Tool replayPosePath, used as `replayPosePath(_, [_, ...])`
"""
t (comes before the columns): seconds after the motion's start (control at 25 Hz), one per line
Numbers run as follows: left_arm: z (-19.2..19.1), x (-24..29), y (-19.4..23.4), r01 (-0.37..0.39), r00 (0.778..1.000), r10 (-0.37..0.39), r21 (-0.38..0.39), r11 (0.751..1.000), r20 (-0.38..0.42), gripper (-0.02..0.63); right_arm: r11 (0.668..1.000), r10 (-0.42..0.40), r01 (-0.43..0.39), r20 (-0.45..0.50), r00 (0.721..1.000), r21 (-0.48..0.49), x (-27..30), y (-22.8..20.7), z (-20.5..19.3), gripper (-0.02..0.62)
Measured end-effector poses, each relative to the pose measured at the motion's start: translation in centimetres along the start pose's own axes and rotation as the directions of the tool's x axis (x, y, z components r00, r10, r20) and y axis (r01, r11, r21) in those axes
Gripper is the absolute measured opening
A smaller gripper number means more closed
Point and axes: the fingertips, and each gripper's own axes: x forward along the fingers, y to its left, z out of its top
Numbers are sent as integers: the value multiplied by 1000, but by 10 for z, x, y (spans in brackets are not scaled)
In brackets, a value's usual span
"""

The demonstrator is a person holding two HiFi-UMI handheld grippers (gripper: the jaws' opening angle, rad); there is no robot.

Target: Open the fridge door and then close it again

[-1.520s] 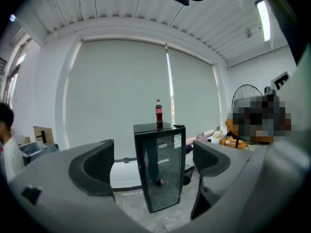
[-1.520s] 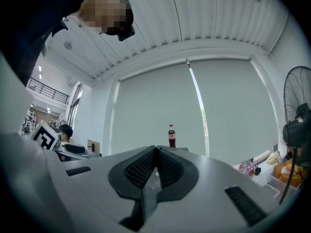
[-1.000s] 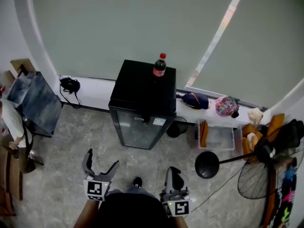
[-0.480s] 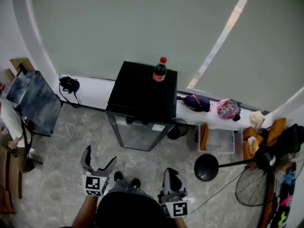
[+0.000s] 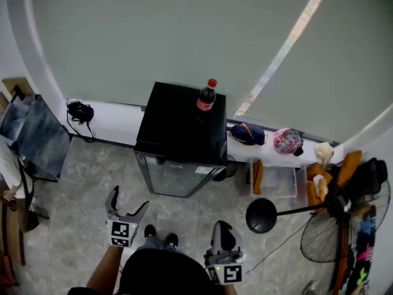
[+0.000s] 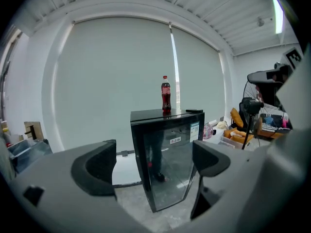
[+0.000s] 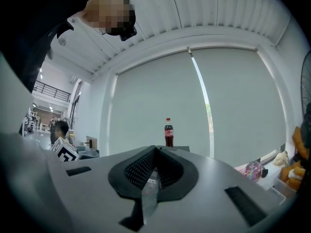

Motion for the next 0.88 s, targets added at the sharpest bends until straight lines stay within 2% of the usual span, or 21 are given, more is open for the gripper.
replayPosePath(0.16, [-18, 18, 7, 42, 999, -42, 6, 999, -33, 489, 1000, -15, 15, 58, 998, -8, 4, 7, 7, 9])
replayPosePath(0.28, [-33, 33, 13, 66, 996, -65, 8, 998, -65, 488, 999, -45, 45, -1, 999, -21, 6, 6, 2, 8])
replayPosePath(0.4, [-48, 51, 20, 83, 993, -80, 21, 996, -91, 483, 997, -71, 71, 35, 997, -14, 8, 4, 5, 8])
replayPosePath(0.64, [-70, 83, 30, 121, 984, -121, -8, 993, -130, 463, 993, -113, 113, -22, 993, -27, 10, 3, -1, 9])
replayPosePath(0.8, [-83, 106, 36, 140, 979, -140, -10, 990, -149, 454, 991, -130, 129, -18, 991, -36, 10, 0, -2, 8])
replayPosePath(0.88, [-89, 116, 36, 151, 976, -151, -11, 988, -158, 448, 988, -144, 141, -52, 988, -56, 9, -2, -3, 9])
